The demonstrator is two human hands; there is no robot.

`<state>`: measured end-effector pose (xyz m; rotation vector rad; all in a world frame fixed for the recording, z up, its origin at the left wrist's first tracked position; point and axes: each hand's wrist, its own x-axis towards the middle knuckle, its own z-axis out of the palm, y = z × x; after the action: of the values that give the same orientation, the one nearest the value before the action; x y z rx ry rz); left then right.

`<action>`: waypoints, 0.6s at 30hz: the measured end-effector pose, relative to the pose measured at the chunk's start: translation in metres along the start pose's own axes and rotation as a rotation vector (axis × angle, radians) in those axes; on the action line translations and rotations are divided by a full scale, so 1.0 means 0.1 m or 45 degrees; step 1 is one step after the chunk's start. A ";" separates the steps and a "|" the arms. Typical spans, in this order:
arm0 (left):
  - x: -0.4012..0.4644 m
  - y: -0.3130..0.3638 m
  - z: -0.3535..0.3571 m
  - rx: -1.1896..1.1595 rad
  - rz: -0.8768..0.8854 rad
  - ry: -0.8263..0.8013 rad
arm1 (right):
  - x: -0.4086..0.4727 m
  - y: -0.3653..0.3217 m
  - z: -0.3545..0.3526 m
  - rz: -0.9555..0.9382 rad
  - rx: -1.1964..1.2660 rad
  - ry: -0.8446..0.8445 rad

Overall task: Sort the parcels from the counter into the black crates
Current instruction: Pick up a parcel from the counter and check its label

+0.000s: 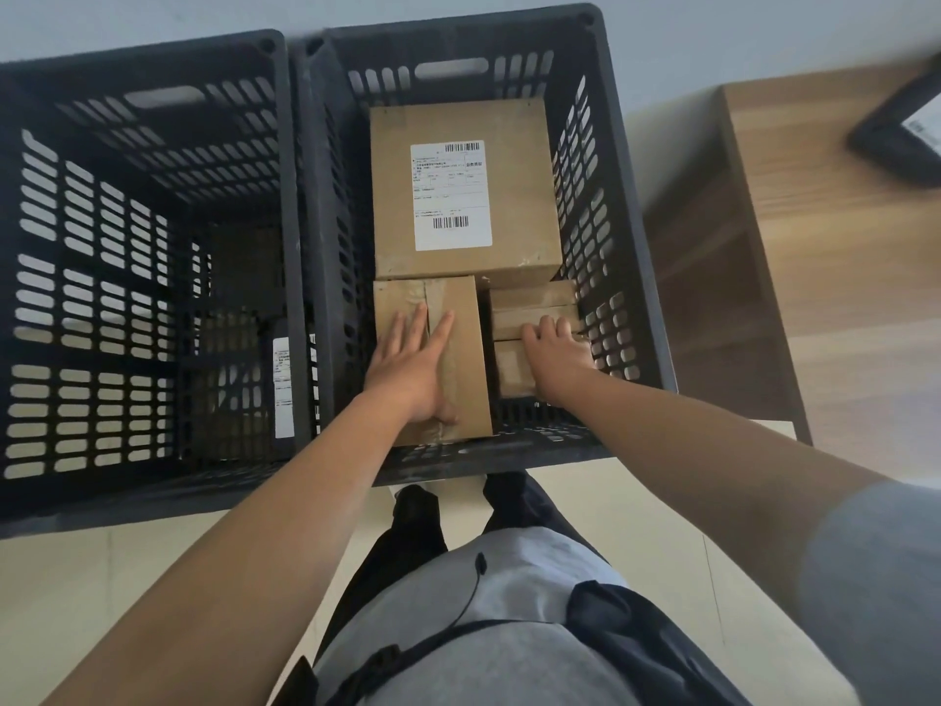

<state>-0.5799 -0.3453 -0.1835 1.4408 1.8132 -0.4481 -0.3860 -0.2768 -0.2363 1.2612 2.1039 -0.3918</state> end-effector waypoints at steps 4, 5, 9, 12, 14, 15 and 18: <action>-0.02 0.02 -0.02 0.007 -0.008 -0.002 | 0.01 -0.01 0.00 -0.009 0.003 -0.012; -0.02 0.03 -0.02 0.010 -0.010 -0.005 | 0.02 -0.02 0.00 -0.016 0.008 -0.010; -0.02 0.05 -0.04 0.019 -0.018 -0.015 | 0.02 0.00 -0.02 -0.043 0.044 0.001; -0.03 0.05 -0.05 0.025 -0.024 -0.019 | -0.01 0.03 -0.11 -0.018 0.226 0.000; -0.03 0.06 -0.05 0.029 -0.022 -0.023 | -0.07 0.05 -0.23 0.036 0.448 0.046; -0.04 0.06 -0.06 0.027 -0.019 -0.023 | -0.13 0.07 -0.30 0.072 0.601 0.082; -0.06 0.07 -0.06 0.015 -0.004 -0.001 | -0.37 0.17 -0.54 0.200 1.154 0.219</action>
<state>-0.5755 -0.3426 -0.1741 1.4460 1.8154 -0.4615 -0.3797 -0.2640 -0.1698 1.9910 1.9837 -1.2975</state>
